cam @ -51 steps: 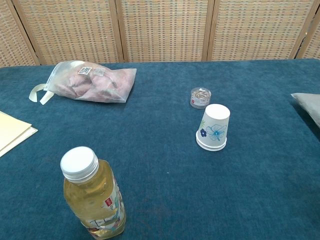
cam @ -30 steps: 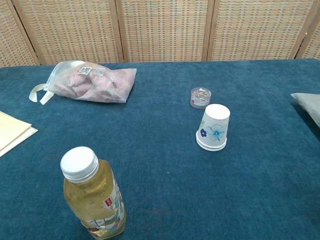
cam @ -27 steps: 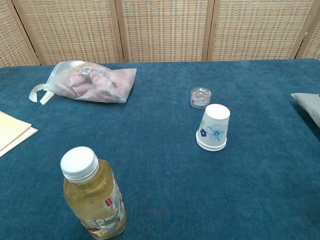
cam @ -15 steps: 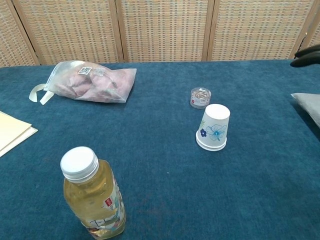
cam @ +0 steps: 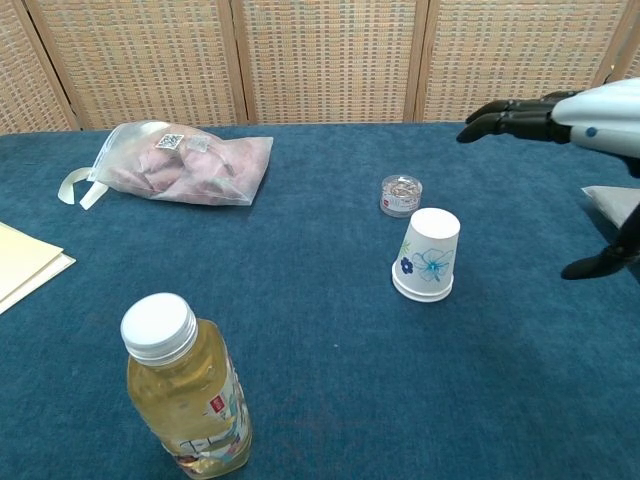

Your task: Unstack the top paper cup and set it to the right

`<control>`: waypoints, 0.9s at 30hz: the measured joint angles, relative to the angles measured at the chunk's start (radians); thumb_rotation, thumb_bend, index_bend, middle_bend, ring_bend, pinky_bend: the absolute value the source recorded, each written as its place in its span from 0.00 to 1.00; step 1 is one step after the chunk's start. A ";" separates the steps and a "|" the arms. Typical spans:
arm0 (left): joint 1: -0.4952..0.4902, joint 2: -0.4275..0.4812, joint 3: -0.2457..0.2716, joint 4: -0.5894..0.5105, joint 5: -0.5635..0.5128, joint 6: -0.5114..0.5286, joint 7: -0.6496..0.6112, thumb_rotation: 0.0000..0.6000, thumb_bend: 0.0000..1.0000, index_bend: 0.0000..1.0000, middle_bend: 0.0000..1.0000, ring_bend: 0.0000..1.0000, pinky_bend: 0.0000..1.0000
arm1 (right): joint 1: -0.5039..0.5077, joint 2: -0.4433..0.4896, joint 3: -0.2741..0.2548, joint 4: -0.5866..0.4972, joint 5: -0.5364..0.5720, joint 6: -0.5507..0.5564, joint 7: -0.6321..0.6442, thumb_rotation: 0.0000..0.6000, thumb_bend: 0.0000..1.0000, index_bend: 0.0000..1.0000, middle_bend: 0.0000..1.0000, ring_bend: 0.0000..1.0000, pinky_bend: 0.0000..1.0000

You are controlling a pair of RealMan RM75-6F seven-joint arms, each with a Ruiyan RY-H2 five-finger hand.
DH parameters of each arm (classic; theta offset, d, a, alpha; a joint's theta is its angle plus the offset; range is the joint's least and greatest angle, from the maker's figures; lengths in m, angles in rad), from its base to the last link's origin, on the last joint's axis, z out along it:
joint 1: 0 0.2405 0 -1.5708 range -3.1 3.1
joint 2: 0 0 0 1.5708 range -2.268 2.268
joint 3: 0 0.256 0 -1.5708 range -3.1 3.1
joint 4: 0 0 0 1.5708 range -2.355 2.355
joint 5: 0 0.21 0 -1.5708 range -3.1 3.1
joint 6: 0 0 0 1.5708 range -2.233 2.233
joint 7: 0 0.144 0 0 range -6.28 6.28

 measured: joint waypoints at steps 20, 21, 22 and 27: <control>-0.006 -0.014 0.000 0.008 -0.007 -0.016 0.009 1.00 0.16 0.00 0.00 0.00 0.00 | 0.234 -0.197 0.052 0.090 0.352 -0.002 -0.262 1.00 0.06 0.21 0.01 0.00 0.00; -0.006 -0.015 0.000 0.008 -0.008 -0.017 0.009 1.00 0.16 0.00 0.00 0.00 0.00 | 0.247 -0.201 0.053 0.094 0.369 0.000 -0.275 1.00 0.06 0.21 0.01 0.00 0.00; -0.007 -0.015 0.000 0.009 -0.008 -0.019 0.010 1.00 0.16 0.00 0.00 0.00 0.00 | 0.263 -0.205 0.055 0.101 0.391 0.003 -0.290 1.00 0.06 0.21 0.02 0.00 0.00; -0.010 -0.018 0.000 0.011 -0.012 -0.026 0.013 1.00 0.16 0.00 0.00 0.00 0.00 | 0.327 -0.215 0.058 0.127 0.482 0.017 -0.343 1.00 0.07 0.24 0.04 0.00 0.00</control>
